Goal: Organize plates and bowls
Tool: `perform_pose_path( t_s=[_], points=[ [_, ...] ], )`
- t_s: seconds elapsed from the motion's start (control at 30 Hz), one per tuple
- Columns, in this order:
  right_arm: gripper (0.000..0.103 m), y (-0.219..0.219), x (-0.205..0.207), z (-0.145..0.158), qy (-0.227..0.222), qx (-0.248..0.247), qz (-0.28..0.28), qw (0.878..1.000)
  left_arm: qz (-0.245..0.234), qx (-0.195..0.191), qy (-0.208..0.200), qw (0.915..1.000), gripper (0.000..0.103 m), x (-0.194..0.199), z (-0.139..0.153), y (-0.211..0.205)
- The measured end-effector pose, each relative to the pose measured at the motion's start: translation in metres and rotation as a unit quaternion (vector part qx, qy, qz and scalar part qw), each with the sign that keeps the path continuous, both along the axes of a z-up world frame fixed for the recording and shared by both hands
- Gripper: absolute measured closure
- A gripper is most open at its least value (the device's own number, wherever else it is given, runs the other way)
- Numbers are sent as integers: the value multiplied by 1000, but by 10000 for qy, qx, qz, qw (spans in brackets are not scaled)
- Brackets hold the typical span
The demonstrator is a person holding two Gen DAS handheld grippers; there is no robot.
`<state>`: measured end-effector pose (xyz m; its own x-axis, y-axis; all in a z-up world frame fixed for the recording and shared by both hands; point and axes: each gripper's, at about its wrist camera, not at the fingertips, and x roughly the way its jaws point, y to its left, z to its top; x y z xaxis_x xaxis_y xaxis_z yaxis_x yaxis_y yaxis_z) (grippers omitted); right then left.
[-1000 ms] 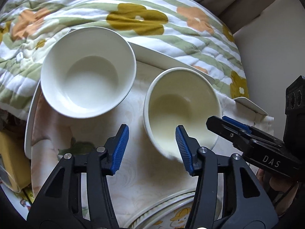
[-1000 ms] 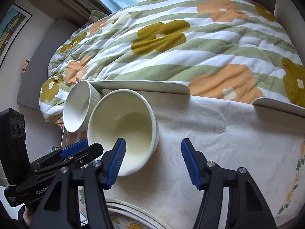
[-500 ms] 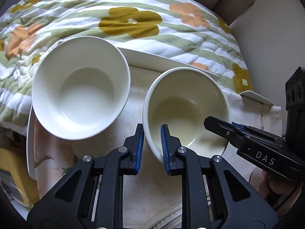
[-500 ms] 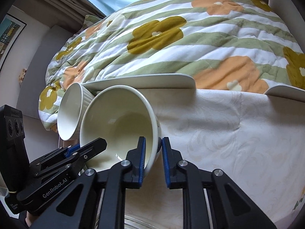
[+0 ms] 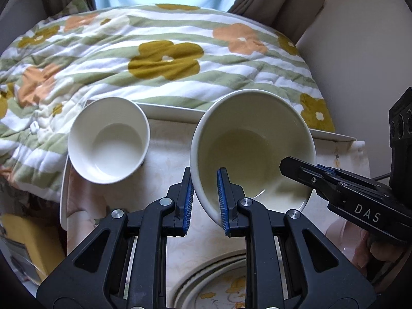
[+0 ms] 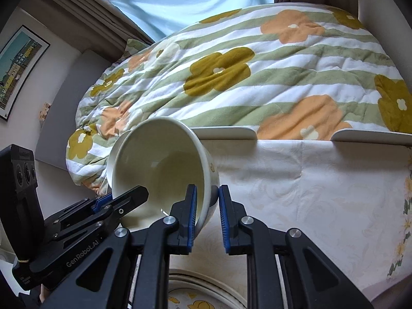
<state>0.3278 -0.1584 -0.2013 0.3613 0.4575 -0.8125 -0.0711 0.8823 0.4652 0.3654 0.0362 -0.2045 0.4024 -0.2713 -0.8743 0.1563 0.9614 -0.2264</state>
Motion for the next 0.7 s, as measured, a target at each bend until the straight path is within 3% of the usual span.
perform_pose_path(
  t_s=[0.33,0.7],
  points=[
    [87,-75,-67,62,-518,26,-95,9986,-156,65,-547,9984,87,-76,66,-82],
    [87,-192,-155,71,-505,-238,-367,9978,-501,-143,-450,9976,87,-165,66,-204]
  ],
)
